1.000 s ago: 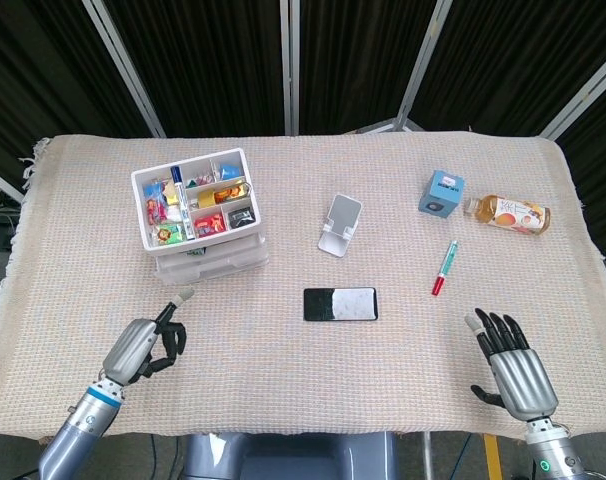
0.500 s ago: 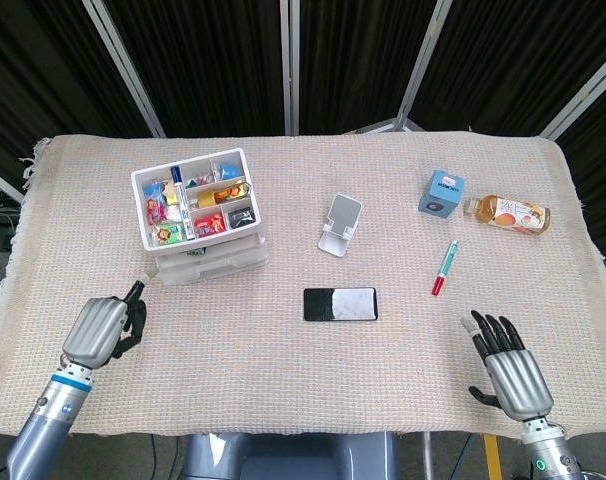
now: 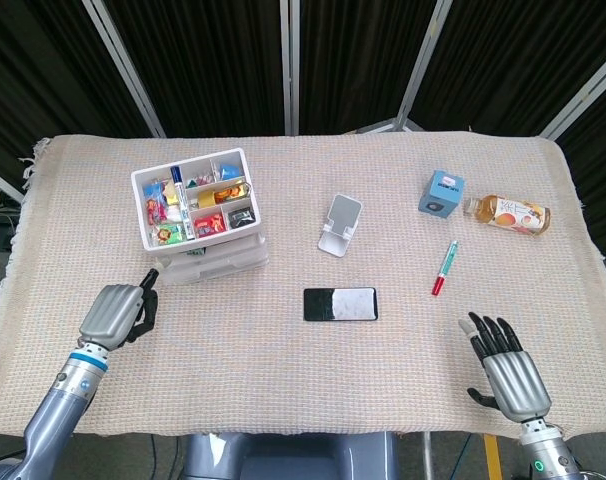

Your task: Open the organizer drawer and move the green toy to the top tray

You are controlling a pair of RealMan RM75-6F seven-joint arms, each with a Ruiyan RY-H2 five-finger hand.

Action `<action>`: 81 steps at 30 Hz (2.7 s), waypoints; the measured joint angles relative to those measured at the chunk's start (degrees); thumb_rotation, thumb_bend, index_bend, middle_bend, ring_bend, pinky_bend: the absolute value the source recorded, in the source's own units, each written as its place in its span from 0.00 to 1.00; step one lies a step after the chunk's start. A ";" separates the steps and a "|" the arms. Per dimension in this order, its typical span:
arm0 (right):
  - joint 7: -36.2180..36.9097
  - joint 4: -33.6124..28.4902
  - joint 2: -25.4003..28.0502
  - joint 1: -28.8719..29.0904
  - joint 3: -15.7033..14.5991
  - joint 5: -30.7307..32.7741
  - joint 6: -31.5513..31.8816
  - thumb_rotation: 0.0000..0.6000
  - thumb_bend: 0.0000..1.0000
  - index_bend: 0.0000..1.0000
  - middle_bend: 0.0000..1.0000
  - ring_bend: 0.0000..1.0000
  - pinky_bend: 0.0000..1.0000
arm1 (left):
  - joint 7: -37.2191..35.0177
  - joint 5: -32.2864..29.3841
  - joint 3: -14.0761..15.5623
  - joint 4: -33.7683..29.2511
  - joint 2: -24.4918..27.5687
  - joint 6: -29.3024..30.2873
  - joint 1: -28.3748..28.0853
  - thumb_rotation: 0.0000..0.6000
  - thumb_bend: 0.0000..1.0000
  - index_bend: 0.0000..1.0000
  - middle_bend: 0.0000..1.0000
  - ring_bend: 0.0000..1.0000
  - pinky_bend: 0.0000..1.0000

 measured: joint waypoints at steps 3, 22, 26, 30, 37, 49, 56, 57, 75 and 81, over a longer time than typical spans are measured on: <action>-0.03 0.02 -0.03 0.01 -0.05 0.02 -0.07 1.00 0.02 0.00 0.00 0.00 0.00 | 0.83 -0.93 0.14 0.21 -0.40 -0.30 -0.61 1.00 0.94 0.01 0.66 0.67 0.60; -0.37 0.24 -0.44 0.09 -0.38 -0.08 -0.52 1.00 0.02 0.00 0.00 0.00 0.00 | -2.90 -0.13 1.04 -0.93 -0.23 -0.91 -1.18 1.00 0.94 0.17 0.66 0.67 0.60; -0.12 0.08 -0.33 0.12 -0.37 -0.08 -0.50 1.00 0.02 0.00 0.00 0.00 0.00 | -5.66 1.51 1.60 -2.55 1.36 -2.04 -1.04 1.00 0.94 0.18 0.66 0.67 0.60; -0.14 0.08 -0.31 0.13 -0.41 -0.06 -0.58 1.00 0.02 0.00 0.00 0.00 0.00 | -7.05 3.34 2.37 -3.53 2.55 -2.72 -0.91 1.00 0.94 0.19 0.66 0.67 0.60; -0.09 0.08 -0.29 0.13 -0.41 -0.07 -0.53 1.00 0.02 0.00 0.00 0.00 0.00 | -8.33 6.20 3.94 -4.85 3.66 -3.32 -0.58 1.00 0.94 0.20 0.66 0.67 0.60; -0.40 0.24 -0.56 0.14 -0.52 -0.21 -0.58 1.00 0.02 0.00 0.00 0.00 0.00 | -9.56 11.00 6.52 -6.16 5.07 -2.83 0.49 1.00 0.94 0.23 0.66 0.67 0.60; -0.62 0.29 -0.69 0.14 -0.64 -0.33 -0.64 1.00 0.02 0.00 0.00 0.00 0.00 | -10.72 13.93 7.65 -6.38 5.55 -2.17 1.13 1.00 0.94 0.23 0.66 0.67 0.60; -0.65 0.29 -0.71 0.14 -0.65 -0.32 -0.66 1.00 0.02 0.00 0.00 0.00 0.00 | -10.81 14.18 7.77 -6.38 5.59 -2.13 1.18 1.00 0.94 0.22 0.66 0.67 0.60; -1.35 0.61 -1.19 0.15 -0.88 -0.52 -0.83 1.00 0.02 0.00 0.00 0.00 0.00 | -9.80 15.68 7.65 -4.20 6.14 1.36 2.51 1.00 0.75 0.01 0.66 0.67 0.60; -1.51 0.75 -1.38 0.16 -0.92 -0.47 -0.95 1.00 0.02 0.00 0.00 0.00 0.00 | -5.86 19.38 7.78 -6.16 9.59 4.91 3.55 1.00 0.46 0.12 0.66 0.67 0.59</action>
